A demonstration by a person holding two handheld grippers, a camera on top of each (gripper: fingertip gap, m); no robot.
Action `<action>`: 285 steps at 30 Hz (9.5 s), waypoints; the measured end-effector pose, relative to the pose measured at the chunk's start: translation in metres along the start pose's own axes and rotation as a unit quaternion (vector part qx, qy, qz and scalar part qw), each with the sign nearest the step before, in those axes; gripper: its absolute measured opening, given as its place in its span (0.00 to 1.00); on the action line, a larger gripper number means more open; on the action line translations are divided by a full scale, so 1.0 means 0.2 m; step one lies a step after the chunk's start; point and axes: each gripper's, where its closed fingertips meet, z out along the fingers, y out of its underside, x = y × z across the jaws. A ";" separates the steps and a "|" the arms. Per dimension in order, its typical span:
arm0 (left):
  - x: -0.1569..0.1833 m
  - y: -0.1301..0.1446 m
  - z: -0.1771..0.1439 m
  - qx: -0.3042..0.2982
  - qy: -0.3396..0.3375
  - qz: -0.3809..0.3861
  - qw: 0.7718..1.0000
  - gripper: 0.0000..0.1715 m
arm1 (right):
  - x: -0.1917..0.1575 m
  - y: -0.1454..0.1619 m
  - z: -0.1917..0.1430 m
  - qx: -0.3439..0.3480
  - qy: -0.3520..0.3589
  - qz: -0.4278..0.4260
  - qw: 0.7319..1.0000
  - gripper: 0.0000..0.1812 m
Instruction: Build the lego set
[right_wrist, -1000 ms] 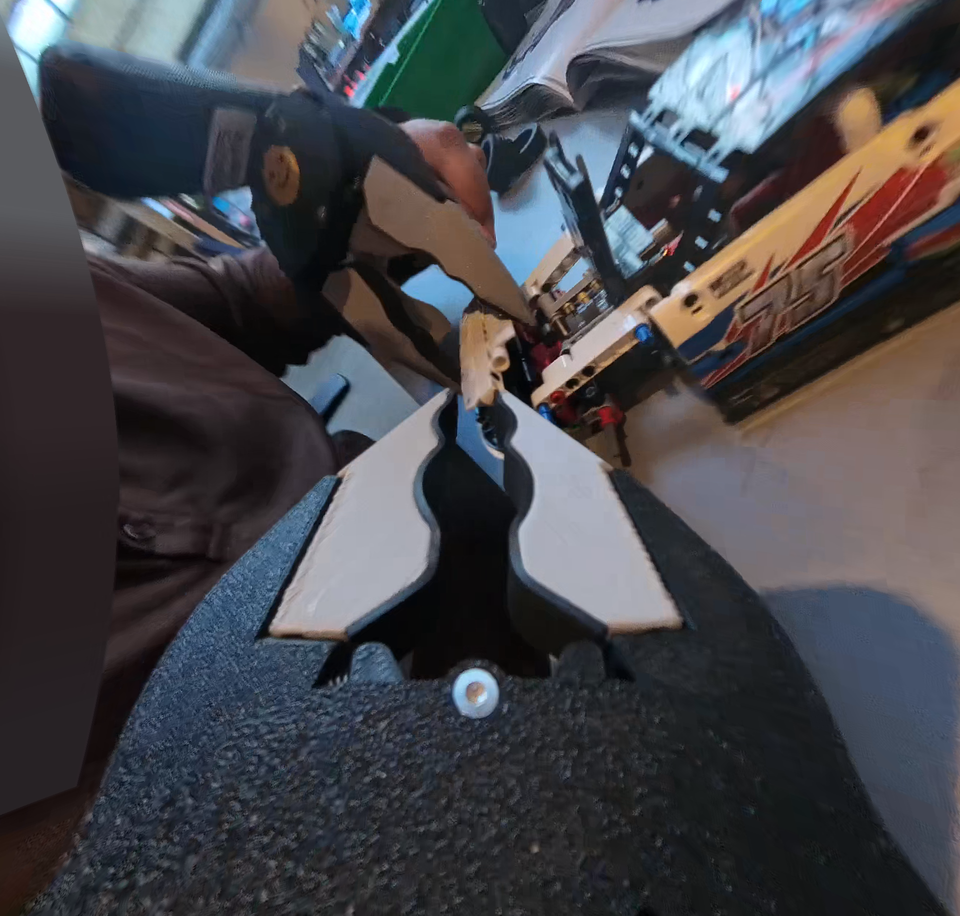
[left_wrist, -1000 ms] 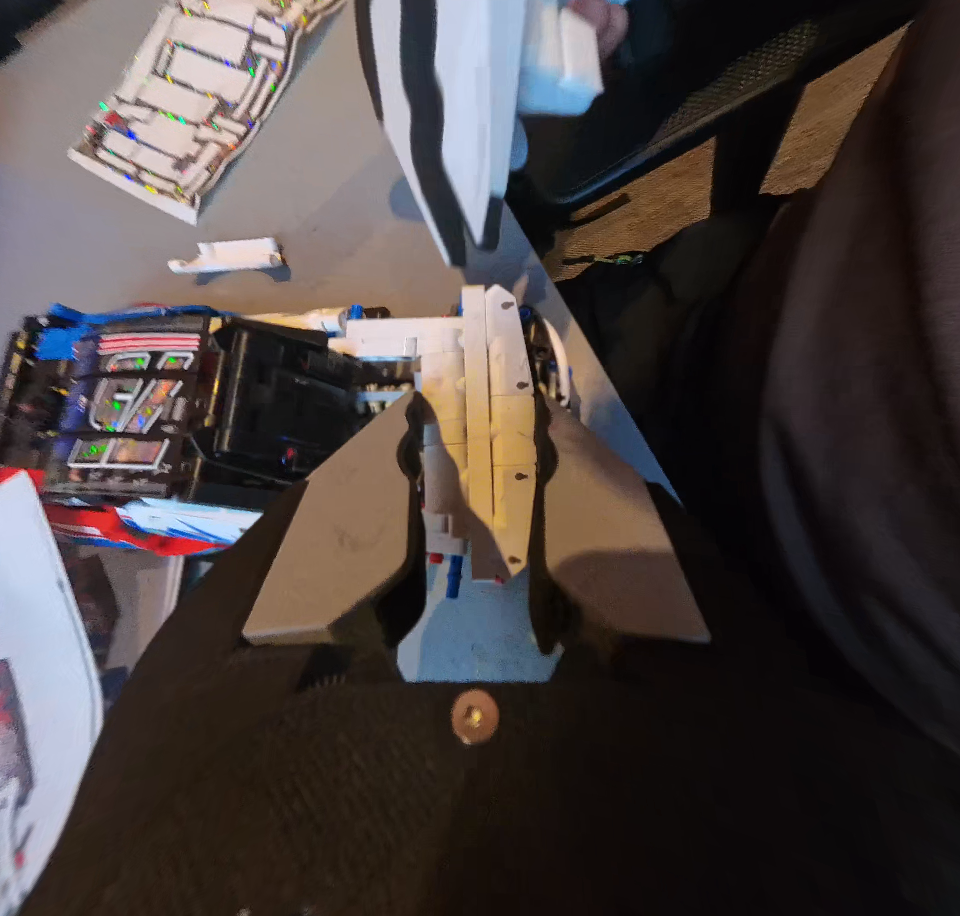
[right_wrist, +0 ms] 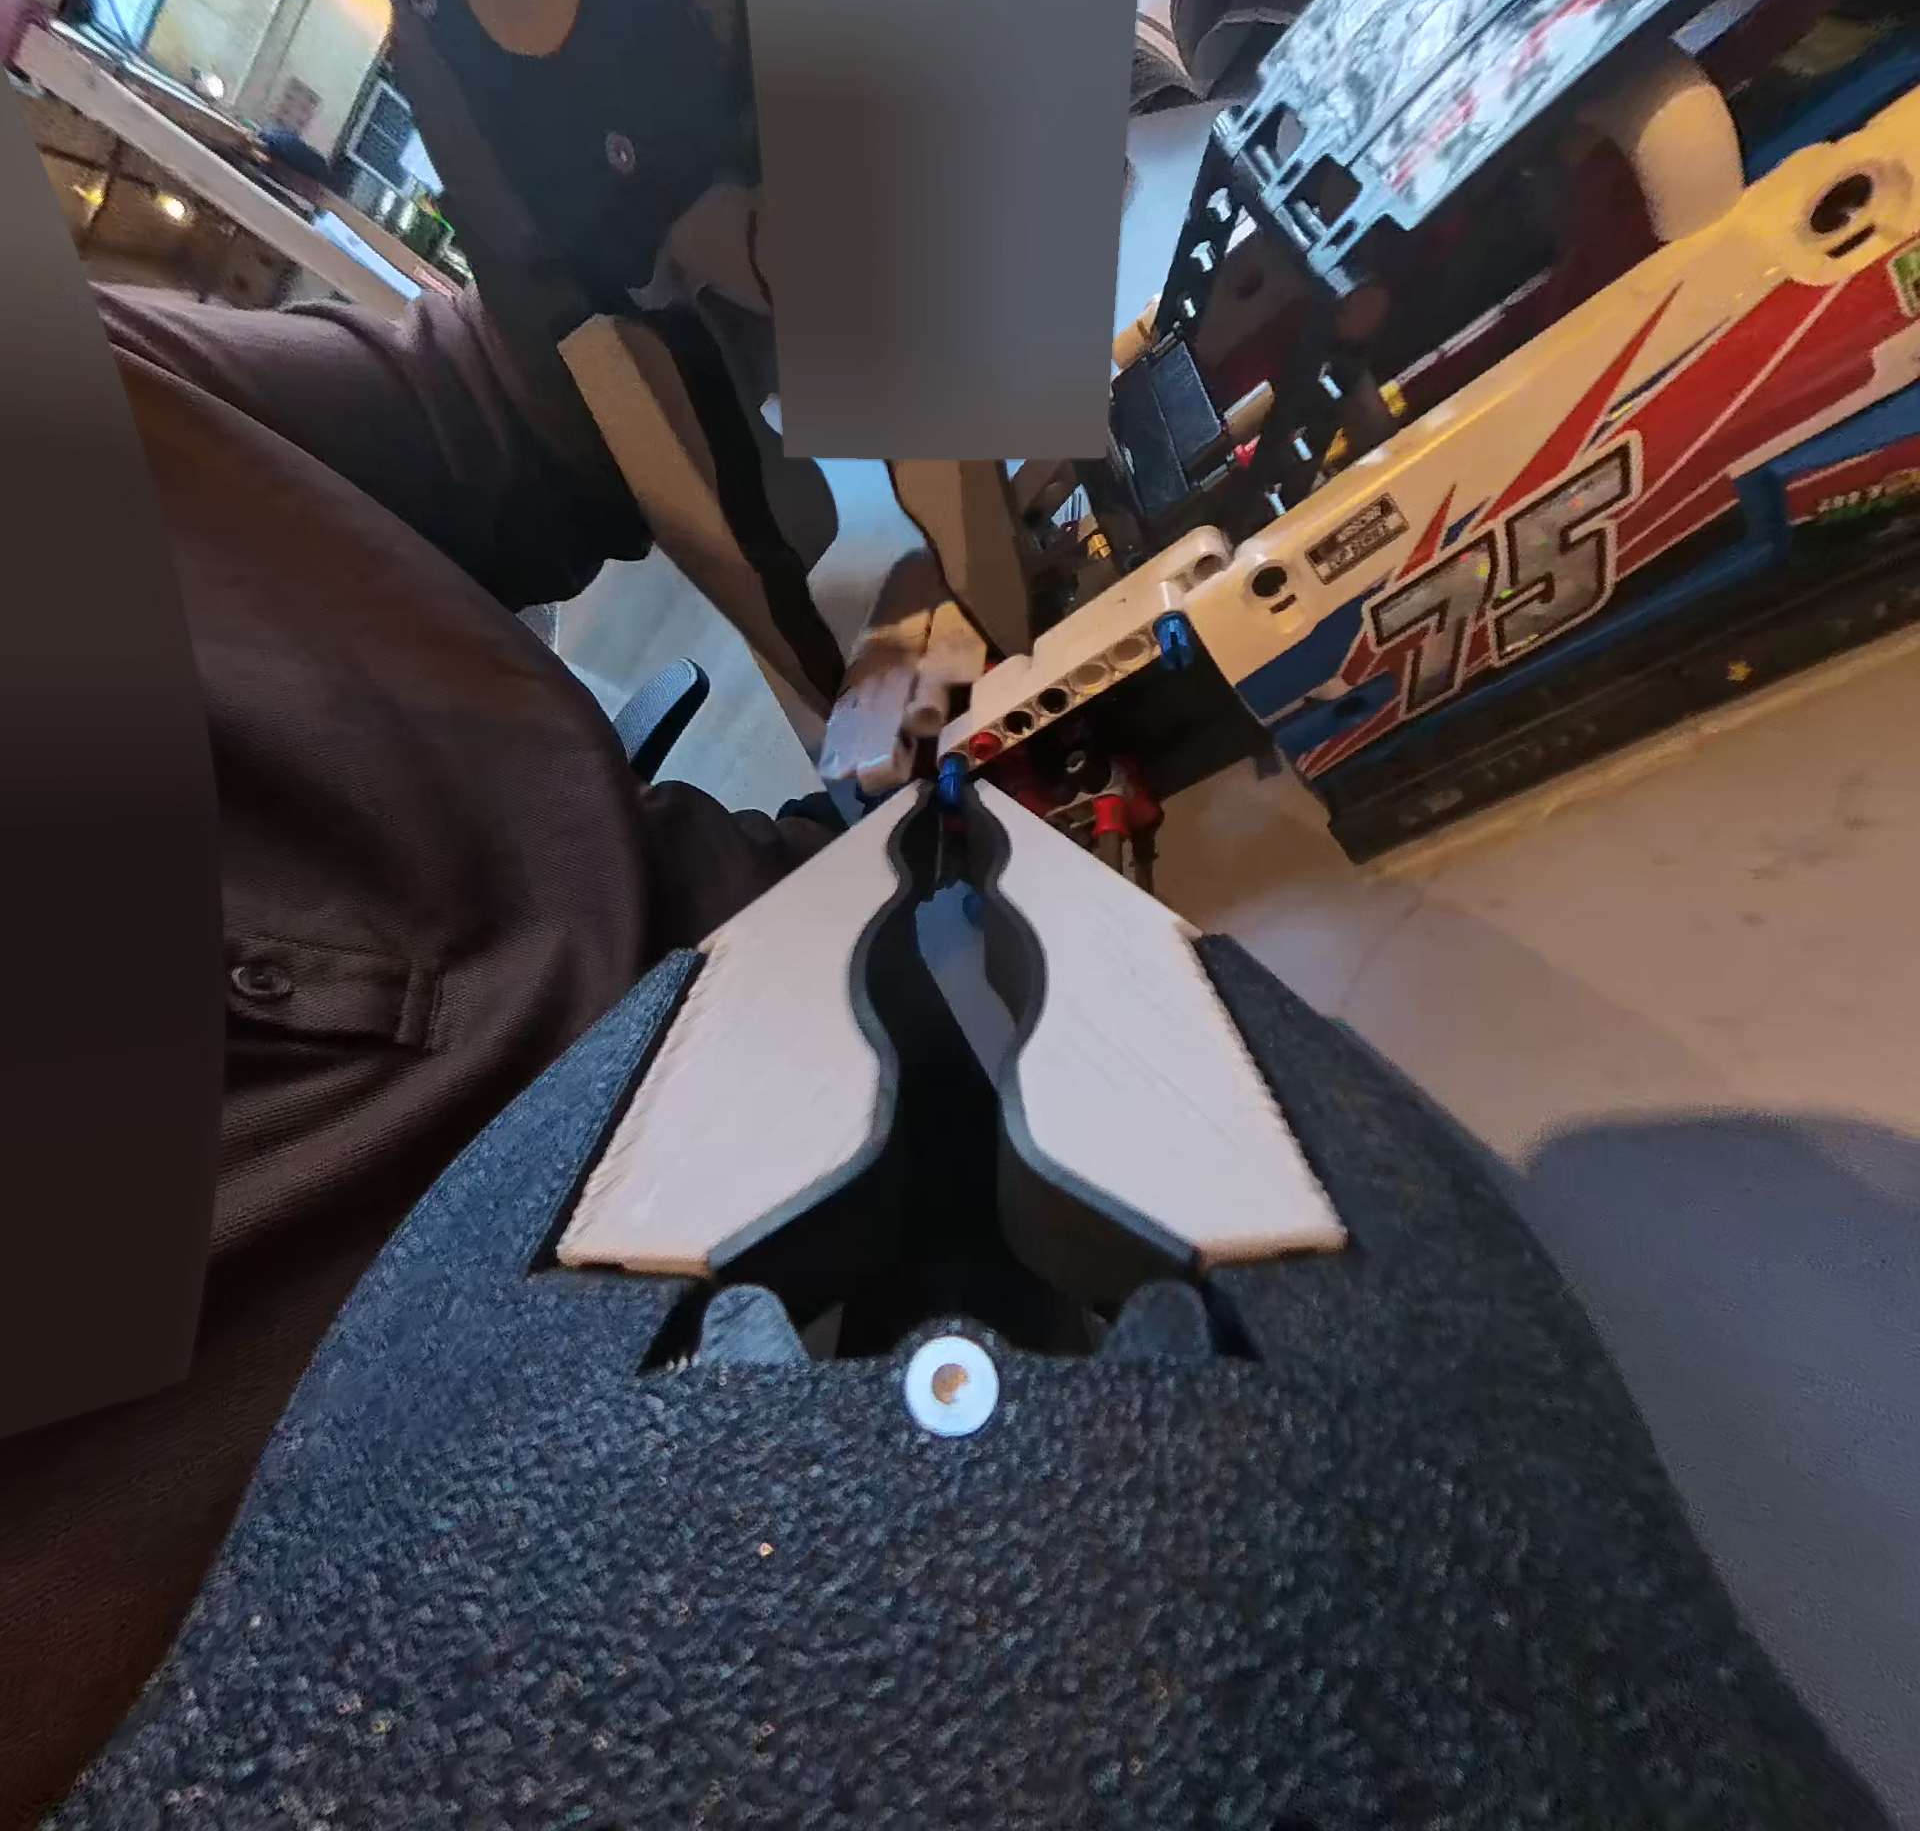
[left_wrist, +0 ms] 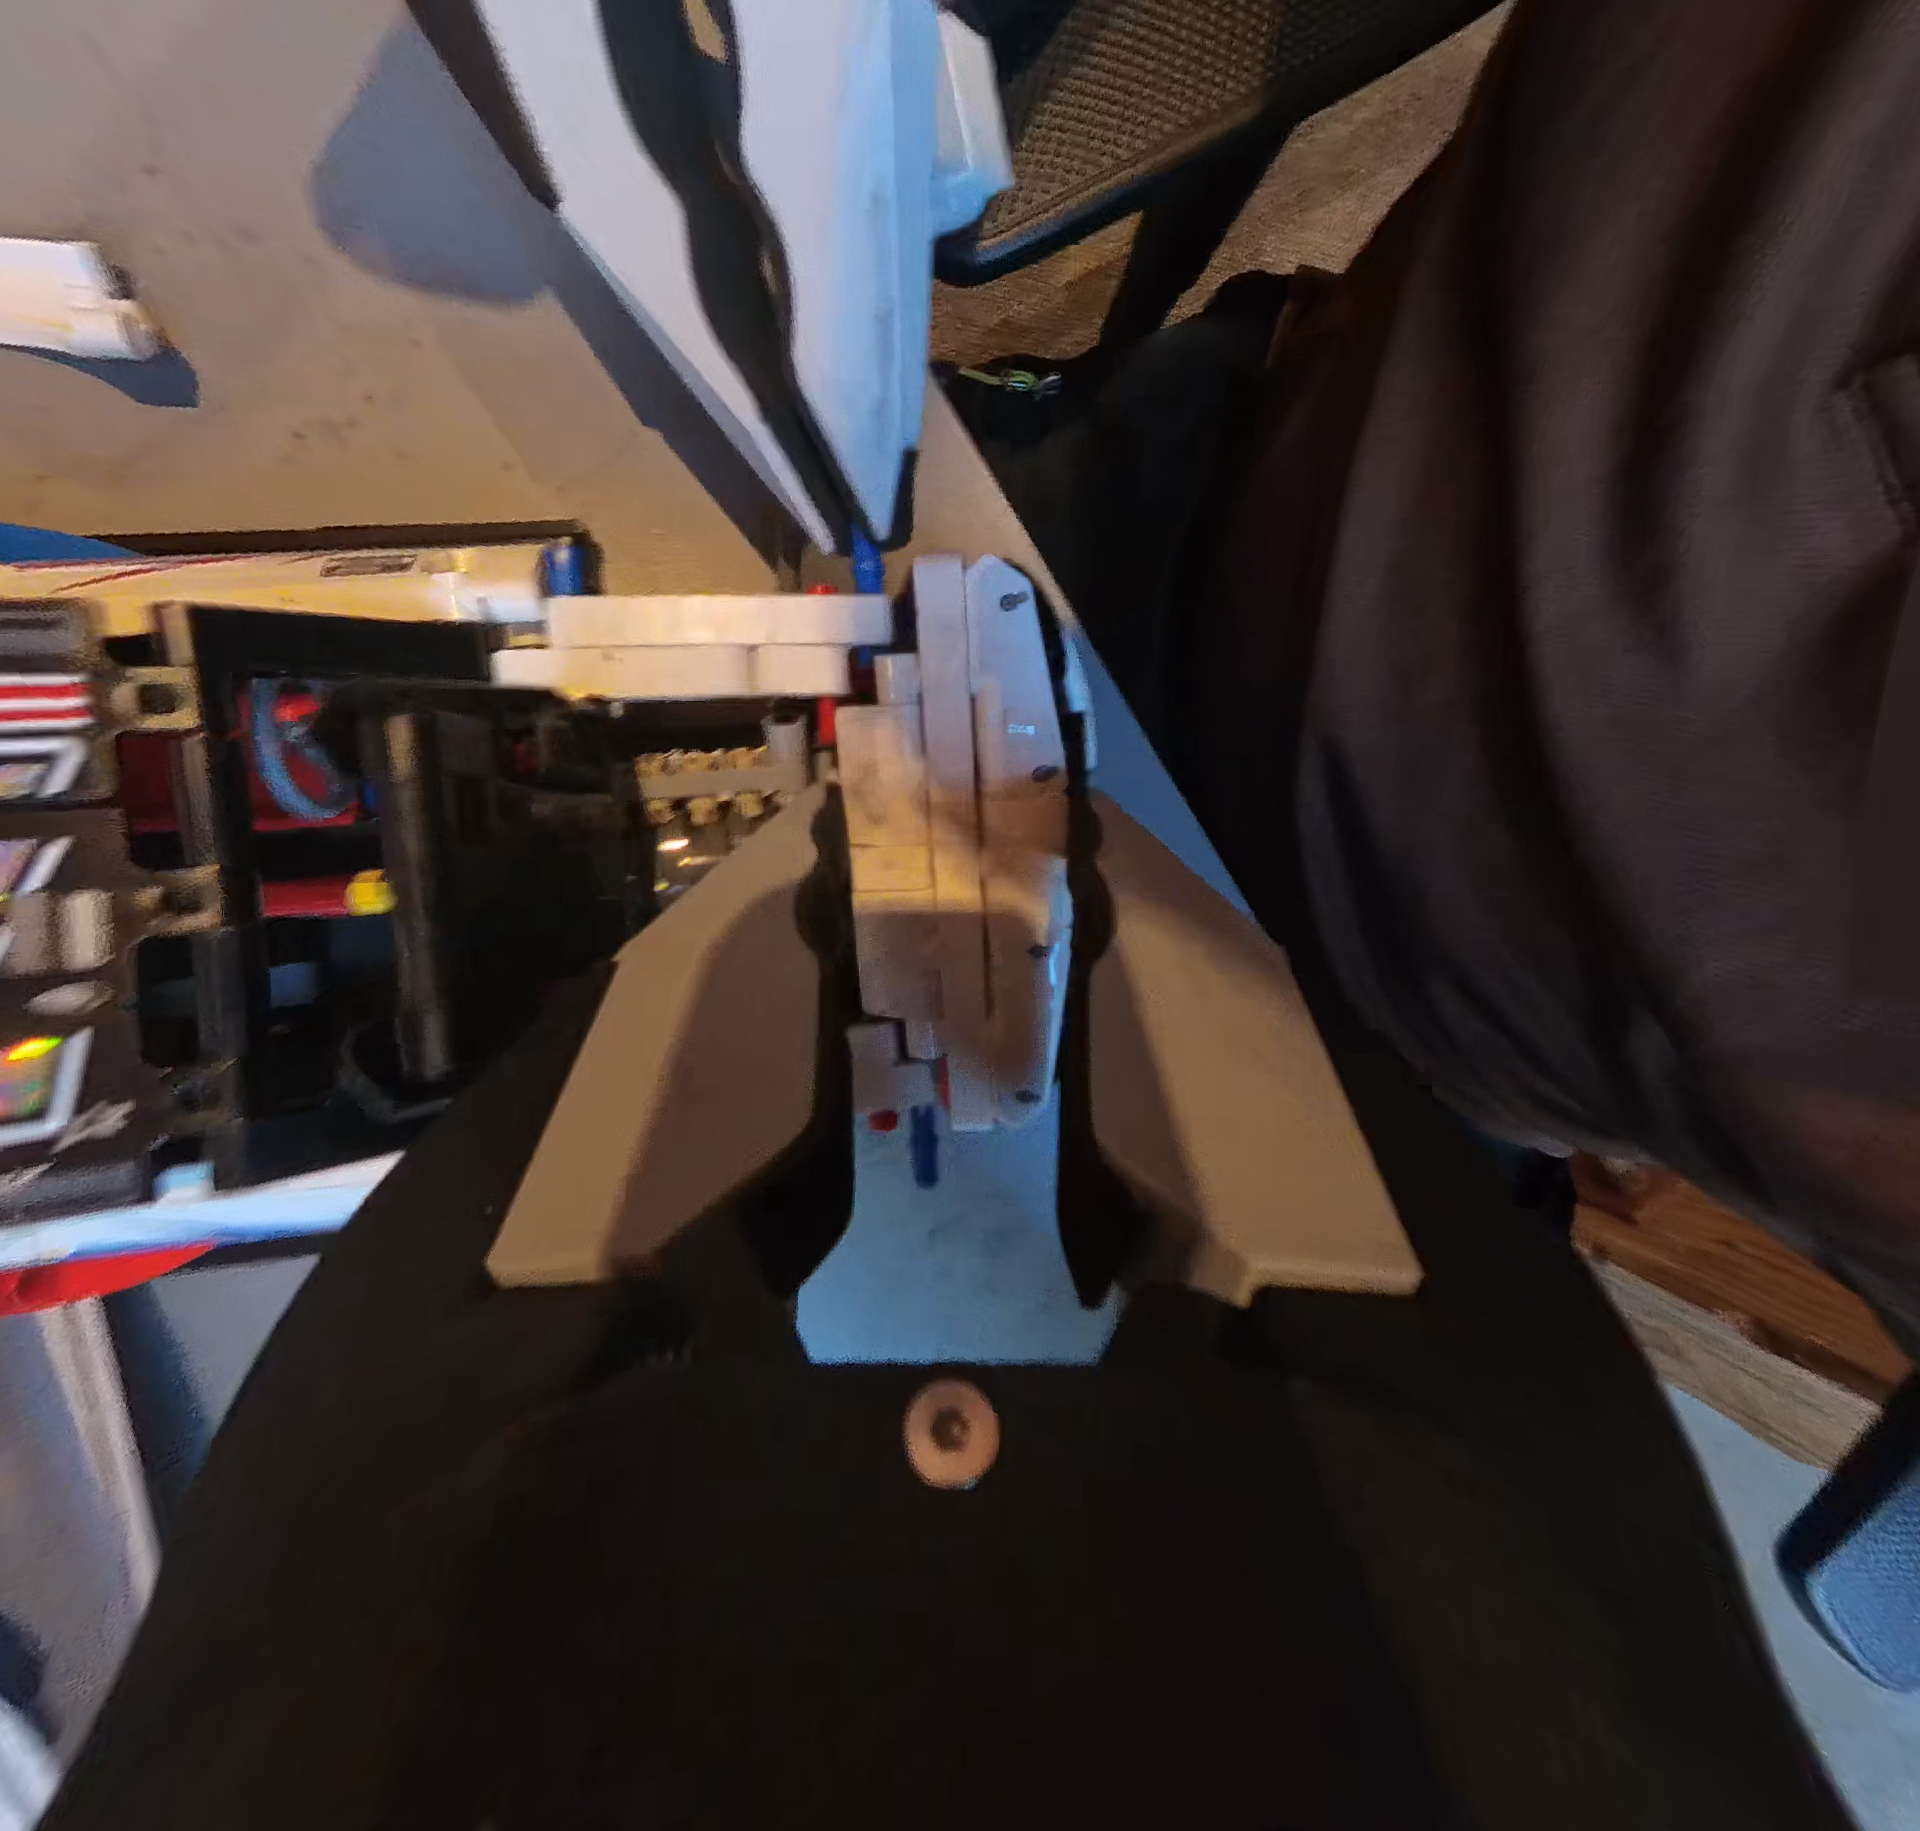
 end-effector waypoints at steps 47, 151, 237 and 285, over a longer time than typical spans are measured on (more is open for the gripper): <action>-0.02 0.01 -0.04 0.021 -0.080 -0.006 0.997 0.24 | -0.02 0.01 0.03 -0.029 -0.030 -0.003 0.999 0.02; -0.09 0.04 -0.06 -0.039 -0.078 0.031 0.996 0.23 | 0.06 -0.07 -0.05 -0.149 0.106 -0.402 0.897 0.17; -0.16 -0.05 -0.01 -0.062 -0.064 -0.003 0.996 0.23 | 0.18 -0.13 0.00 -0.211 -0.106 -0.533 0.812 0.19; -0.18 -0.09 0.02 -0.075 -0.056 -0.020 0.995 0.23 | 0.20 -0.13 -0.06 -0.180 -0.074 -0.591 0.783 0.26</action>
